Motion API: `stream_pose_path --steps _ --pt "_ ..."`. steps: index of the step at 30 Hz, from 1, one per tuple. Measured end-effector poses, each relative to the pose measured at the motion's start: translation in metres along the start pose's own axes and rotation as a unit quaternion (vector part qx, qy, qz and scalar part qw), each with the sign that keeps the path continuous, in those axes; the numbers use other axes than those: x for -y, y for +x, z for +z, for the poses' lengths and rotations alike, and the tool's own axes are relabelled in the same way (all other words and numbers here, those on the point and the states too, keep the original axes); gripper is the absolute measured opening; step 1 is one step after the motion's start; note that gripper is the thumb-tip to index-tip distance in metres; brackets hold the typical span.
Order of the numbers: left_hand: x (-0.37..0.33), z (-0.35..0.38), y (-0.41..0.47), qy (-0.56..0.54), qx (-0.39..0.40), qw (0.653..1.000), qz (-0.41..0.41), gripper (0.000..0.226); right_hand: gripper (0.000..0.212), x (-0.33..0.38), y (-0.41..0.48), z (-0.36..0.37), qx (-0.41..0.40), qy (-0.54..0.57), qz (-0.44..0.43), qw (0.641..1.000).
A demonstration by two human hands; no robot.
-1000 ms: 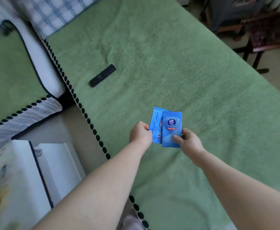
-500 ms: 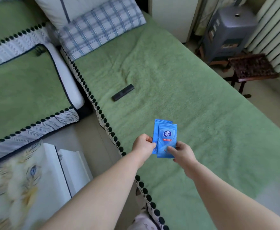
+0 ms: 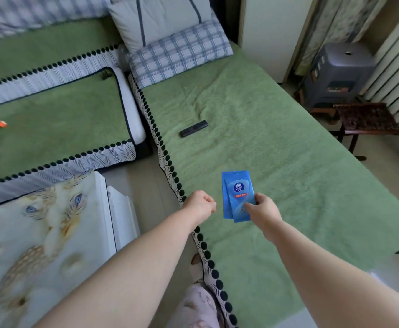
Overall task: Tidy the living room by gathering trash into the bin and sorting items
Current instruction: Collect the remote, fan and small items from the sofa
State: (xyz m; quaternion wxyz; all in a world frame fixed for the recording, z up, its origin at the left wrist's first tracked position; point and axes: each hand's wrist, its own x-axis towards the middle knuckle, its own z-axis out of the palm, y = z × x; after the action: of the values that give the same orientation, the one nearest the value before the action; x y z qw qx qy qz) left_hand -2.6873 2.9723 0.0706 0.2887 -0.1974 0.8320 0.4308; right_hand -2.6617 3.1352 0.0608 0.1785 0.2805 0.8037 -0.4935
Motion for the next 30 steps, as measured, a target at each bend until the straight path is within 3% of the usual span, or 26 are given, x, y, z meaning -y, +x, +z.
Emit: stream_pose_path --steps 9,18,19,25,27,30 --pt "0.013 -0.029 -0.011 0.025 -0.045 0.999 0.003 0.025 0.015 0.009 -0.015 -0.007 -0.031 -0.133 -0.013 0.991" --pt "0.006 -0.13 0.102 0.11 -0.023 0.994 0.01 0.006 0.016 0.096 0.064 0.081 -0.071 -0.141 0.048 0.986" --pt "0.006 -0.146 0.114 0.134 -0.017 0.991 0.009 0.012 0.017 0.106 0.071 0.09 -0.074 -0.137 0.055 0.986" --pt "-0.015 -0.236 0.188 0.235 -0.053 0.971 -0.001 0.006 0.014 0.161 0.109 0.126 -0.098 -0.11 0.068 0.987" --pt "-0.027 -0.246 0.208 0.26 -0.076 0.963 0.008 0.027 0.013 0.167 0.117 0.128 -0.101 -0.102 0.075 0.987" --pt "-0.046 -0.246 0.216 0.287 -0.078 0.955 0.026 0.032 0.014 0.17 0.124 0.122 -0.102 -0.105 0.081 0.986"
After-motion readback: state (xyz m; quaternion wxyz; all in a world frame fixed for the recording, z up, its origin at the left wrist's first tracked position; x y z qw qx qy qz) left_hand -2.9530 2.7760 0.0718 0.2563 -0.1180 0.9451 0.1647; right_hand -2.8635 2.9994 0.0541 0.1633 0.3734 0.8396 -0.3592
